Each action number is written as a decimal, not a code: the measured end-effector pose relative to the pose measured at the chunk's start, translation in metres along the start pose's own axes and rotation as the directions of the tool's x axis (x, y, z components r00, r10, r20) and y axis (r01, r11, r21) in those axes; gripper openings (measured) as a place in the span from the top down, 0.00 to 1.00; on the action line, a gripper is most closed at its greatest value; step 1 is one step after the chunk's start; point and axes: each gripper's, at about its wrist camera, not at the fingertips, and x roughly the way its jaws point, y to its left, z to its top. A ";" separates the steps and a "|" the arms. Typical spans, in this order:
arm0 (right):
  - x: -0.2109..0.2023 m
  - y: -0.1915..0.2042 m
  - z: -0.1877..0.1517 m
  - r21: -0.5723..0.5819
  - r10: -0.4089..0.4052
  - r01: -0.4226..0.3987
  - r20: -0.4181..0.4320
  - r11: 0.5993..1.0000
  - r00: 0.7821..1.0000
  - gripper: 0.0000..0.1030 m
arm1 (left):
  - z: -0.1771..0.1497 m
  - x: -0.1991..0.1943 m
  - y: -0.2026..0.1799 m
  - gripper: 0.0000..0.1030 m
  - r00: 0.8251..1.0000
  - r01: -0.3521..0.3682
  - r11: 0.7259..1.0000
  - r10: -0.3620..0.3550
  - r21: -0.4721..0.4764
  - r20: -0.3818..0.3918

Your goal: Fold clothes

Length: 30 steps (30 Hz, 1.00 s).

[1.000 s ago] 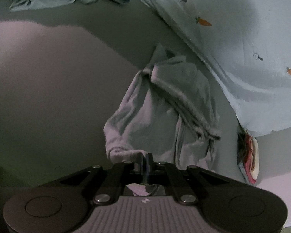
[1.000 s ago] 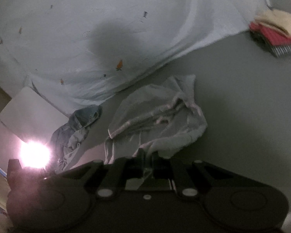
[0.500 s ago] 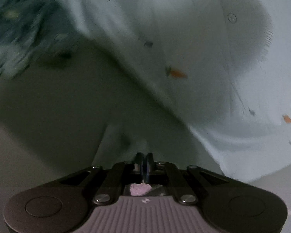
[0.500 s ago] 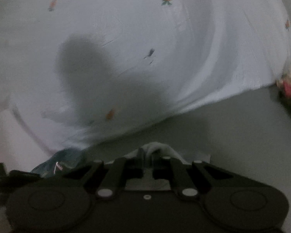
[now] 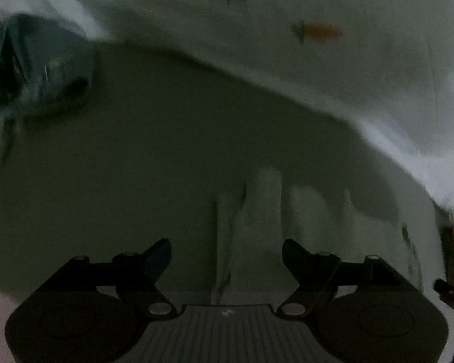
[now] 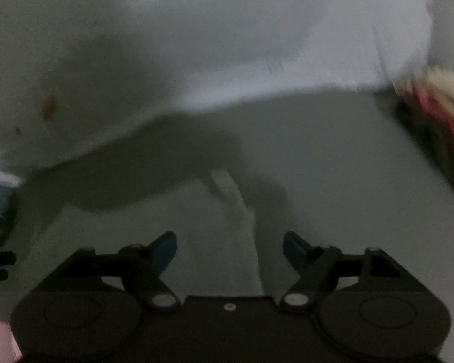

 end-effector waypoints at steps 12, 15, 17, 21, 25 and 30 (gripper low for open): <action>0.027 0.000 -0.025 -0.090 0.043 -0.056 -0.144 0.994 0.989 0.01 | -0.027 0.016 0.016 0.00 0.988 0.135 0.990 -0.137 -0.026 -0.070; 0.035 -0.007 -0.026 -0.052 0.092 -0.101 -0.157 0.993 0.983 0.00 | -0.023 0.016 0.012 0.00 0.986 0.146 0.989 -0.144 0.014 -0.088; 0.039 -0.013 -0.027 -0.023 0.127 -0.132 -0.155 0.991 0.980 0.00 | -0.019 0.018 0.010 0.00 0.980 0.172 0.984 -0.167 0.040 -0.112; 0.034 -0.016 -0.026 -0.068 0.168 -0.181 -0.165 0.981 0.972 0.00 | -0.012 0.024 0.009 0.00 0.970 0.206 0.976 -0.194 0.073 -0.145; 0.038 -0.021 -0.021 -0.051 0.218 -0.230 -0.180 0.972 0.959 0.00 | -0.006 0.029 0.016 0.00 0.946 0.282 0.958 -0.270 0.043 -0.181; 0.045 -0.041 -0.012 0.067 0.353 -0.347 -0.172 0.935 0.920 0.00 | -0.003 0.037 0.029 0.00 0.891 0.401 0.915 -0.400 -0.042 -0.217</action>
